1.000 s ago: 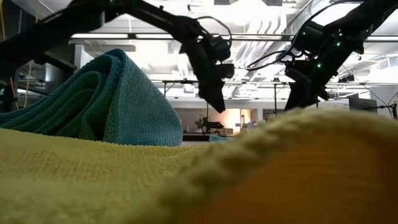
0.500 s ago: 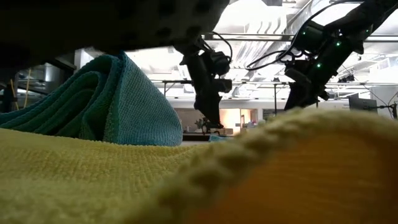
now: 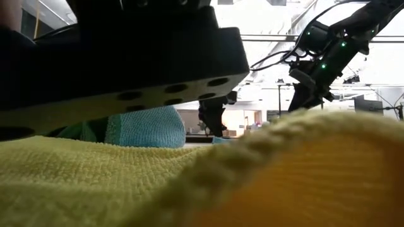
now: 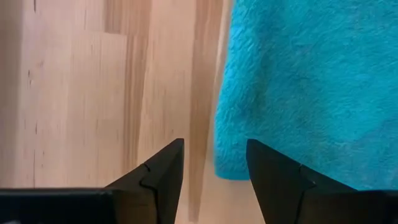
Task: Fold microfiber towels
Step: Fold the top blue microfiber cloth
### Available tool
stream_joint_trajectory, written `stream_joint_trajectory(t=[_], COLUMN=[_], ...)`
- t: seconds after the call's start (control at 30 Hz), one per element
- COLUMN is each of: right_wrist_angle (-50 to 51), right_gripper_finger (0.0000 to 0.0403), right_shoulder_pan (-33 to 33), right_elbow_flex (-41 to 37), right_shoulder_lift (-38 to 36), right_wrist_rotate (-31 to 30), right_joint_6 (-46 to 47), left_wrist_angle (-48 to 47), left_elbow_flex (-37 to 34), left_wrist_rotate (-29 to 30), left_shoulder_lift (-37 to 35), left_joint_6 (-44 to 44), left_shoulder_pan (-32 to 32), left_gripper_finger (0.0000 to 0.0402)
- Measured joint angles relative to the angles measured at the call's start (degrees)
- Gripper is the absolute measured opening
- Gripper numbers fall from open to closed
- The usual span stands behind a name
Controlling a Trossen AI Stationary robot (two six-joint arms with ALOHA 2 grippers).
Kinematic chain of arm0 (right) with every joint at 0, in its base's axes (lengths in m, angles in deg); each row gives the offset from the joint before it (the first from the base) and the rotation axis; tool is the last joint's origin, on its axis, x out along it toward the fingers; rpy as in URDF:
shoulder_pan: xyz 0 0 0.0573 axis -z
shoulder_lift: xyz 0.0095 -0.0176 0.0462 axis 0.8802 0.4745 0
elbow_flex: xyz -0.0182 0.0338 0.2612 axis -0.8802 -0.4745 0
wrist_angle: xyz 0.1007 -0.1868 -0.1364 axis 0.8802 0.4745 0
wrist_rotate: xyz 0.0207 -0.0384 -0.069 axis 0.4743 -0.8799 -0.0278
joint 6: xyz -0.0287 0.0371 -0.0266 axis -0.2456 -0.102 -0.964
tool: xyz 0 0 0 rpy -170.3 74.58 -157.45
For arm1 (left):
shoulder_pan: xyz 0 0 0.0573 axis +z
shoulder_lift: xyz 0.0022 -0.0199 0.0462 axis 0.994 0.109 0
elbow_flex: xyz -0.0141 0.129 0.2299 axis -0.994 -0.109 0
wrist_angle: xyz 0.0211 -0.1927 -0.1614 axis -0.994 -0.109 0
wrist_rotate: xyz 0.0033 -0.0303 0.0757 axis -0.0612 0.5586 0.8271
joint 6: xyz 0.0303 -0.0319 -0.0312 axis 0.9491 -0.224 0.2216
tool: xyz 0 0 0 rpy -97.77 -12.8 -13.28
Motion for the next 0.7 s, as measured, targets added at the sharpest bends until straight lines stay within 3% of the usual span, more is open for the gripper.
stream_joint_trajectory(t=[0.2,0.4,0.5,0.7], right_wrist_angle=[0.0,0.2,0.2,0.2], right_gripper_finger=[0.0154,0.0154,0.0154,0.0154], right_shoulder_pan=[0.0,0.0,0.0,0.0], right_elbow_flex=[0.0,0.0,0.0,0.0], right_shoulder_lift=[0.0,0.0,0.0,0.0], right_wrist_rotate=[0.0,0.0,0.0,0.0], right_joint_6=[0.0,-0.1,-0.2,-0.1], left_wrist_angle=[-0.4,-5.8,-5.5,-2.2], left_elbow_flex=[0.0,0.0,0.0,0.0], left_wrist_rotate=[-0.1,-2.0,-6.4,-6.9], left_shoulder_lift=[0.0,0.2,0.8,0.7], left_joint_6=[0.2,6.0,6.0,7.2], left_shoulder_pan=[0.0,0.0,0.0,-0.6], left_gripper_finger=[0.0162,0.0161,0.0157,0.0152])
